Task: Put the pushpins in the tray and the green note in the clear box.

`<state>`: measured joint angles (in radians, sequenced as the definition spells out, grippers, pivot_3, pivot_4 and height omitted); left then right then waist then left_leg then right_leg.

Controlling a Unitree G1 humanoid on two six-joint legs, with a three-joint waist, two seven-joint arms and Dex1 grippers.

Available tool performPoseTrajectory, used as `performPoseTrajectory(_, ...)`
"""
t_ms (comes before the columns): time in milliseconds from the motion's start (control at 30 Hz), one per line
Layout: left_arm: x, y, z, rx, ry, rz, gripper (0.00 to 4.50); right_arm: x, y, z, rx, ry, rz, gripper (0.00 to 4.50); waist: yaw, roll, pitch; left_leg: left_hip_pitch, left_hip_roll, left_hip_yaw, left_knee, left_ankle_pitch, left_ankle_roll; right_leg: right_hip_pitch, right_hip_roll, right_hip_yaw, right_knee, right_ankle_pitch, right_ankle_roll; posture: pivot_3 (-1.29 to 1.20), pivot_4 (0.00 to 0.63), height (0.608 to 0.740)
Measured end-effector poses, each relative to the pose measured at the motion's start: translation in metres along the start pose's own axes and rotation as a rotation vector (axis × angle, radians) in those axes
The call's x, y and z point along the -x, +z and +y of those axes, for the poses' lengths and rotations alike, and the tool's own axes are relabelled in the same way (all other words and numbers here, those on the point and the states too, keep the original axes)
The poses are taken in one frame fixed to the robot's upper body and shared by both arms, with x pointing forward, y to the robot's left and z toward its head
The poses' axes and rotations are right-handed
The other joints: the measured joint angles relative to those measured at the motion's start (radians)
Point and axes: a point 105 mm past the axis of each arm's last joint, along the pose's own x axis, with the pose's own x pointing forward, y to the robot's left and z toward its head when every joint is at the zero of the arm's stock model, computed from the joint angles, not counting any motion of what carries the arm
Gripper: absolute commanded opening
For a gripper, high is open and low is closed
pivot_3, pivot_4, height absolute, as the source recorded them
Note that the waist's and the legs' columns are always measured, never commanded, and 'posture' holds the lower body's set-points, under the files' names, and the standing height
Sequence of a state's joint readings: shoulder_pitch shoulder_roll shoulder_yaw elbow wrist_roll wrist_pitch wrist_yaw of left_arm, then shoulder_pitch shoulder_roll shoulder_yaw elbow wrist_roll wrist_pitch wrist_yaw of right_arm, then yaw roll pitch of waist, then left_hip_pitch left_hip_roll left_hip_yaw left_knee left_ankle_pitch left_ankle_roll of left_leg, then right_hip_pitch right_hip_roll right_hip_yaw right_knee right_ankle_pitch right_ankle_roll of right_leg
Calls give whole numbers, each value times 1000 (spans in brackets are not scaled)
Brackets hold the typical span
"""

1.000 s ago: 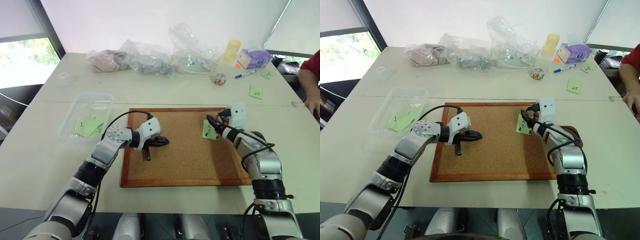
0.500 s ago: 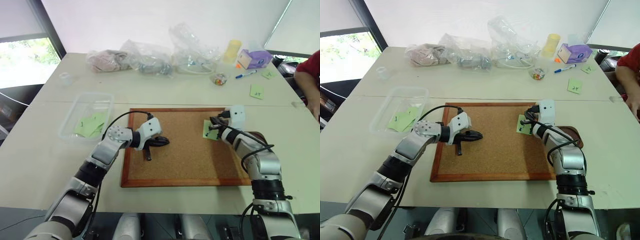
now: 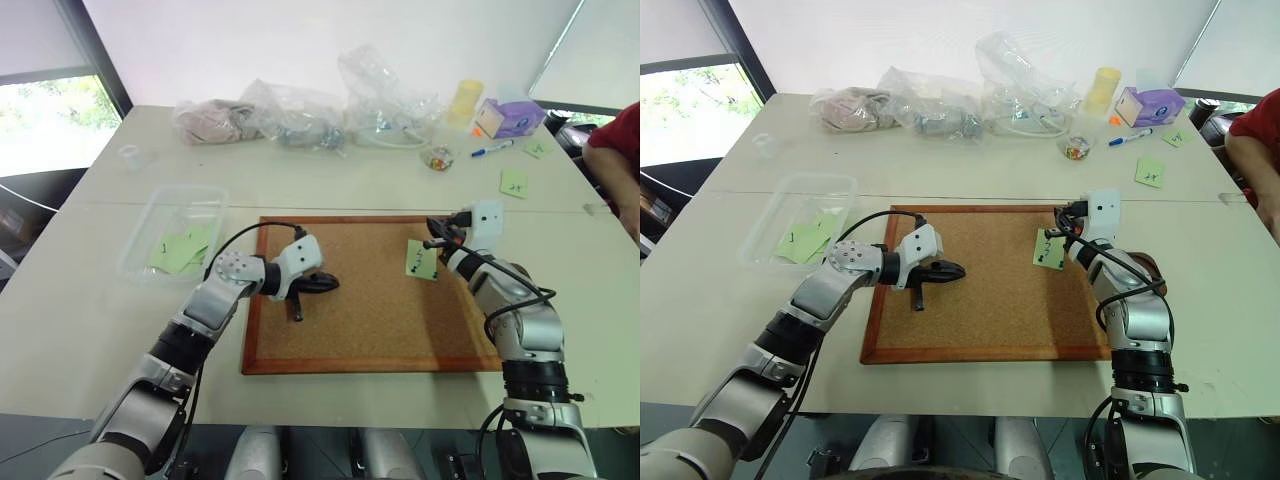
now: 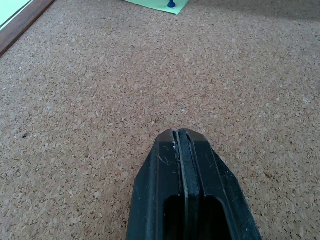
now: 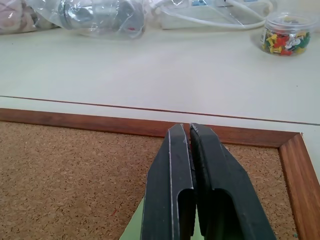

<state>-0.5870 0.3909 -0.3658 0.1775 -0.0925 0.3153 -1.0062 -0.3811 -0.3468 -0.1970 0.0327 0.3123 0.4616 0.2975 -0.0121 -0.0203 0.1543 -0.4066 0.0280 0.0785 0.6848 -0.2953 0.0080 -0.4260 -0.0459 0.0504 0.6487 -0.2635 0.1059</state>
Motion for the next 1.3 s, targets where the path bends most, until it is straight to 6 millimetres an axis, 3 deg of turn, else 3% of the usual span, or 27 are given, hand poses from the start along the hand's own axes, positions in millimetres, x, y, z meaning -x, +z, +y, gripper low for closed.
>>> performPoseTrajectory(133,-1,0,0,-1,-1,0,0,15,9,-12,-16,-60,-47,61,2,0,0,0,0,0,0,0,0,0,0,0,0,0,0,0,150,737)
performPoseTrajectory(267,0,1,-1,-5,-1,-1,0,58,26,-40,22,-192,-102,61,2,0,0,-1,0,-1,-1,0,0,0,0,0,-1,0,0,0,150,737)
performPoseTrajectory(333,1,1,-1,-9,0,1,0,82,22,-55,41,-275,-71,61,0,1,0,0,0,-1,-1,0,0,0,0,0,-1,0,0,0,150,737)
performPoseTrajectory(433,1,0,-1,-11,2,9,0,101,8,-63,40,-332,-6,61,-2,2,-1,1,0,0,-1,0,0,1,0,0,-1,0,0,0,150,737)
performPoseTrajectory(933,-2,1,-1,-20,-12,2,0,109,-37,-82,-30,-425,172,61,2,3,-2,0,-1,-1,-1,0,0,1,0,0,-2,0,0,0,150,737)
performPoseTrajectory(1033,-2,1,-1,-20,-11,2,0,109,-38,-82,-36,-422,173,946,2,2,-2,0,-1,-1,-1,0,0,1,0,0,-2,0,0,0,150,737)
performPoseTrajectory(1233,-2,1,0,-21,-11,2,0,109,-42,-83,-51,-421,187,4106,2,3,-2,0,-1,-1,-1,0,0,1,0,0,-2,0,0,0,150,737)
performPoseTrajectory(1267,-2,1,0,-21,-11,2,0,109,-43,-83,-53,-418,187,4464,2,3,-2,0,-1,-1,-1,0,0,1,0,0,-2,0,0,0,150,737)
performPoseTrajectory(1300,-2,1,0,-21,-11,2,0,109,-43,-83,-55,-416,186,4464,2,3,-2,0,-1,-1,-1,0,0,1,0,0,-2,0,0,0,150,737)
